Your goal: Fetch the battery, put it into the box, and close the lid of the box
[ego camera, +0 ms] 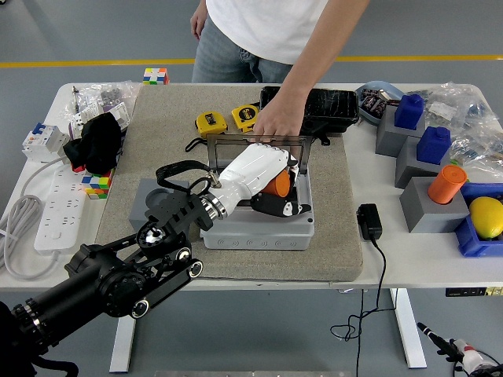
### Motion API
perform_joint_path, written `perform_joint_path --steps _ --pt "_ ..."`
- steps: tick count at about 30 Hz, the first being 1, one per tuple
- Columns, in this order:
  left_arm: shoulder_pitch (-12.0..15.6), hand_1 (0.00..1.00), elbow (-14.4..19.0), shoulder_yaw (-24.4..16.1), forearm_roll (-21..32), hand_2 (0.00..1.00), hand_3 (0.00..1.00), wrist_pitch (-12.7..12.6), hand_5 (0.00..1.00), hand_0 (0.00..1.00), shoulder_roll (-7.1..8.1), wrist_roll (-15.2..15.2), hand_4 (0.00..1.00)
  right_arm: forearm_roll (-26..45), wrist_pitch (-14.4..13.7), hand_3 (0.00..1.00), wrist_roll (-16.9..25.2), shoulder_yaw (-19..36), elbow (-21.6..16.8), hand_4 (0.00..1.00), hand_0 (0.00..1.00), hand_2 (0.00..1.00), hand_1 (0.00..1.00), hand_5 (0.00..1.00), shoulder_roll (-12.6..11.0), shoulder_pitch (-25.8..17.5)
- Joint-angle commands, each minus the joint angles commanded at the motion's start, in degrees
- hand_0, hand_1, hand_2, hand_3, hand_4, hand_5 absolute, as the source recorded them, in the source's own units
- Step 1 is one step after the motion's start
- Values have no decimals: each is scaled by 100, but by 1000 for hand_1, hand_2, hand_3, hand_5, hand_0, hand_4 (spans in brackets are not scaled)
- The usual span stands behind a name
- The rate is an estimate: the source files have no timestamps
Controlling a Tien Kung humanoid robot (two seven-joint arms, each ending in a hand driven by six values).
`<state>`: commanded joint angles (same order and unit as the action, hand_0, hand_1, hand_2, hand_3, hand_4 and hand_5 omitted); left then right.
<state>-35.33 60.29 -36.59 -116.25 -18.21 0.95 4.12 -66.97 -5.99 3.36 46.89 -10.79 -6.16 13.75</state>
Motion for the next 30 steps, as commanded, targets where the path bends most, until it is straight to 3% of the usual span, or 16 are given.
perform_joint_path --steps 1,6,7,30 --pt "3 30 -8 2 8 84 98 5 521 46 -1 4 976 7 0 865 0 -8 -3 998 909 828 891 998 0 1" --pt "6 30 -47 14 31 84 98 9 521 46 -6 14 976 26 2 865 -2 -46 -1 998 909 828 891 998 -4 9" --pt "7 33 -50 17 31 85 99 9 558 48 -7 15 994 26 2 866 -2 -48 0 998 910 827 891 998 -4 8" --pt "28 93 -57 19 1 132 143 127 568 112 -17 78 998 68 12 865 -5 -121 -1 998 907 823 890 998 -1 -6"
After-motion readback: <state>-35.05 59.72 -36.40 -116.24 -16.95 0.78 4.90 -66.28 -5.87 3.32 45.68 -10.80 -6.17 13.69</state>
